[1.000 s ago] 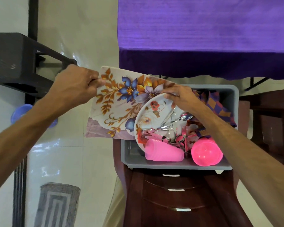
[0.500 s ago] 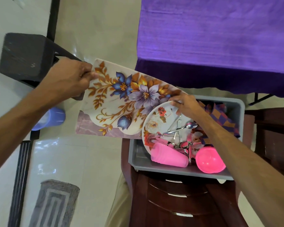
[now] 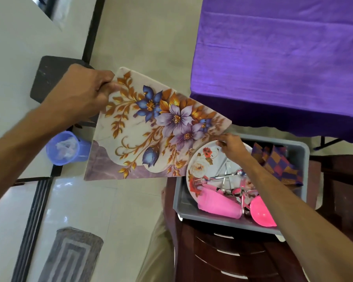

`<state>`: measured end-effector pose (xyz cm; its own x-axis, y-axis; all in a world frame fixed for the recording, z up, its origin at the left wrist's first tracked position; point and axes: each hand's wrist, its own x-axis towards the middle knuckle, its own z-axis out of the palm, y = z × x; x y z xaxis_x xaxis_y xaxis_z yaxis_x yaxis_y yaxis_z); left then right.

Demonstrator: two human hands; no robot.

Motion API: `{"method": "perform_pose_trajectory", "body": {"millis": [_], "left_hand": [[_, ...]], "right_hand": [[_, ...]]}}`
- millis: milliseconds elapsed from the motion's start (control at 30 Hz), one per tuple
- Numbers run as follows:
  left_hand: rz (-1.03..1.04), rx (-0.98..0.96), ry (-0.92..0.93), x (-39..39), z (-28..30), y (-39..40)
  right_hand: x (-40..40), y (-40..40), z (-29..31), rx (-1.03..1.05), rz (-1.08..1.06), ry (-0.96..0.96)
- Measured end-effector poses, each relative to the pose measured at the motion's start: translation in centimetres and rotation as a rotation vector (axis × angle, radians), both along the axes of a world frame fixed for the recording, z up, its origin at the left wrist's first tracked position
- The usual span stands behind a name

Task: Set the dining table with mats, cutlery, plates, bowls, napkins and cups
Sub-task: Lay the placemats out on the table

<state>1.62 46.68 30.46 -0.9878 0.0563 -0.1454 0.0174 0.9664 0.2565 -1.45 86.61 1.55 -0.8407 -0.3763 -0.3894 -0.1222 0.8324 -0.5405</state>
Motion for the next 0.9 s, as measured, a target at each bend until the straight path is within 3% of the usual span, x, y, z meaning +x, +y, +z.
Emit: {"method": "perform_pose_trajectory", "body": {"millis": [333,667,900], "left_hand": [[0.184,-0.031,0.053,-1.1,5.3,-8.1],[0.042,0.176,0.200,0.9,1.7,-10.3],[0.052,0.153,0.186,1.1,0.6,-11.1]], "right_hand": [[1.6,-1.9,0.6,0.222,0.009,0.087],[0.8,-2.9,0.3,0.514,0.167,0.140],[1.4,-3.1,0.5,0.596,0.148,0.199]]}}
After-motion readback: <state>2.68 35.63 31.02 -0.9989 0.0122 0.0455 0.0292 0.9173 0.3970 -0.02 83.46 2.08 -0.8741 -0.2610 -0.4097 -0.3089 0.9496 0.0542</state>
